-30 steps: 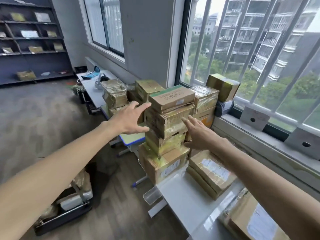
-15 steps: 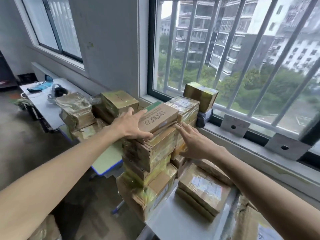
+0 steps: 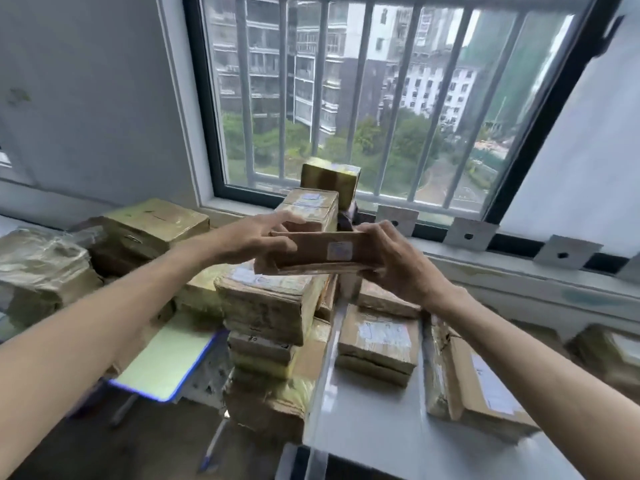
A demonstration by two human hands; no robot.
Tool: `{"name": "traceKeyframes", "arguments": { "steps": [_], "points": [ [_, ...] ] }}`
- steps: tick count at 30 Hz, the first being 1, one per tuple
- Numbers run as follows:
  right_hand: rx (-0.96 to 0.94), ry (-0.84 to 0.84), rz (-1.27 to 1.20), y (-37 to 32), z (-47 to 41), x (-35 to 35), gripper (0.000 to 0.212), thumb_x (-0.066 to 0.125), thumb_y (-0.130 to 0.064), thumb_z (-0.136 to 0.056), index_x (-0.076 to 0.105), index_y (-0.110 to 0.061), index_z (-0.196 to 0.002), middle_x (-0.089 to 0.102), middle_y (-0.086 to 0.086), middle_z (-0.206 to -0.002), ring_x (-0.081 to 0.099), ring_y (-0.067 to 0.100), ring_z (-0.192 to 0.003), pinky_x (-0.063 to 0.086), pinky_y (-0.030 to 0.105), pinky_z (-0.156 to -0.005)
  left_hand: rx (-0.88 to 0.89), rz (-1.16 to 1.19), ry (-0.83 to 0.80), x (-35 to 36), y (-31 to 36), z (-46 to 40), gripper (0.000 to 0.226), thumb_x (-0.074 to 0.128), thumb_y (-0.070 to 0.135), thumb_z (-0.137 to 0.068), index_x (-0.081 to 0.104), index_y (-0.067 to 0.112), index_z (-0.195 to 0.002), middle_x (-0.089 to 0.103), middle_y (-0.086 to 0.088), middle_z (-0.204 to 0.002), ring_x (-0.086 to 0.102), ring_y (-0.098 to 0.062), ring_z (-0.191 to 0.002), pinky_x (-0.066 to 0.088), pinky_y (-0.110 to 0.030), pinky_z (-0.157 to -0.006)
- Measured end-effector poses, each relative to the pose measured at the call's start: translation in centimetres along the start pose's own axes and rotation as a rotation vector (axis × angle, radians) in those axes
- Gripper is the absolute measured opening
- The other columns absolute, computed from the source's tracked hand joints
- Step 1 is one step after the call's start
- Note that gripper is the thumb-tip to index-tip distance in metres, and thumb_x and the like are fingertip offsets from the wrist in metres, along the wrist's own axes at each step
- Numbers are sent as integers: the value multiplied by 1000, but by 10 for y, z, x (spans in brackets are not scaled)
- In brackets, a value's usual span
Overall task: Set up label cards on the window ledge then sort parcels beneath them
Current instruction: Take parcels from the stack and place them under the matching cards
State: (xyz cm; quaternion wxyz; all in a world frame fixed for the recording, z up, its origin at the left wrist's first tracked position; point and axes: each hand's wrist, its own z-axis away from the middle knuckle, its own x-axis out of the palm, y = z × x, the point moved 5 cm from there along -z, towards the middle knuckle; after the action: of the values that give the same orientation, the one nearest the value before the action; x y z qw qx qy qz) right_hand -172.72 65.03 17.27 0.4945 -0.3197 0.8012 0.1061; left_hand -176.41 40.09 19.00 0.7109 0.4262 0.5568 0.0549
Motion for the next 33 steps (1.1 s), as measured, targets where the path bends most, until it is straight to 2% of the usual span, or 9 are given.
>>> {"name": "traceKeyframes", "arguments": {
  "steps": [5, 8, 10, 14, 18, 20, 24, 27, 33],
  "points": [
    [396, -162, -84, 13, 49, -20, 69, 83, -30, -76, 42, -15, -130, 50, 0, -114, 51, 15, -97, 49, 34, -87, 326, -124, 37, 19, 29, -8, 83, 79, 61, -68, 37, 47, -139, 52, 12, -133, 52, 9, -115, 44, -31, -104],
    [628, -218, -324, 20, 85, -38, 69, 83, -27, -80, 44, -13, -136, 54, 2, -121, 57, 20, -107, 49, 33, -94, 452, -328, -13, 52, 47, -17, 116, 87, 63, -57, 19, 52, -150, 13, 1, -158, 21, -21, -146, 25, -45, -118],
    [758, -231, -553, 20, 111, -49, 64, 82, -31, -81, 49, -19, -134, 65, 4, -119, 66, 22, -105, 58, 38, -89, 506, -413, -29, 73, 58, -24, 125, 91, 52, -56, 11, 53, -152, -8, 3, -162, 9, -29, -149, 24, -52, -118],
    [892, -289, -702, 13, 152, -80, 55, 78, -31, -84, 54, -23, -134, 69, 3, -123, 67, 18, -111, 59, 37, -90, 618, -586, 17, 99, 89, -28, 132, 91, 40, -62, -2, 43, -155, 6, 3, -155, 24, -22, -140, 44, -45, -108],
    [924, -260, -654, 11, 176, -106, 54, 69, -20, -94, 46, -20, -142, 63, 6, -132, 65, 16, -111, 57, 27, -91, 668, -551, 35, 122, 118, -31, 114, 88, 36, -65, 15, 32, -152, 25, 2, -138, 37, -14, -125, 46, -16, -89],
    [849, -238, -369, 12, 181, -115, 83, 78, -36, -86, 31, -20, -152, 47, 5, -149, 54, 16, -125, 49, 23, -100, 638, -505, 13, 131, 128, -33, 106, 89, 31, -63, 23, 33, -146, 27, 4, -133, 41, -13, -120, 50, -19, -87],
    [588, -315, 91, 6, 189, -110, 134, 83, -70, -59, 5, -26, -159, 18, -3, -159, 16, 18, -146, 20, 40, -123, 559, -474, -7, 147, 142, -36, 105, 91, 29, -59, 27, 32, -142, 29, 6, -131, 46, -15, -114, 51, -22, -92],
    [513, -356, 278, 3, 195, -106, 139, 83, -68, -59, -2, -23, -159, 18, 0, -155, 18, 21, -141, 26, 38, -120, 519, -470, -35, 157, 148, -36, 107, 91, 31, -58, 26, 31, -143, 30, 7, -132, 50, -18, -113, 53, -29, -94],
    [529, -379, 282, 10, 205, -107, 135, 85, -55, -65, -5, -20, -159, 21, 0, -152, 22, 22, -139, 35, 39, -114, 477, -523, -26, 169, 158, -31, 115, 91, 35, -60, 19, 29, -150, 29, 4, -134, 53, -19, -111, 53, -29, -96]
  ]
}}
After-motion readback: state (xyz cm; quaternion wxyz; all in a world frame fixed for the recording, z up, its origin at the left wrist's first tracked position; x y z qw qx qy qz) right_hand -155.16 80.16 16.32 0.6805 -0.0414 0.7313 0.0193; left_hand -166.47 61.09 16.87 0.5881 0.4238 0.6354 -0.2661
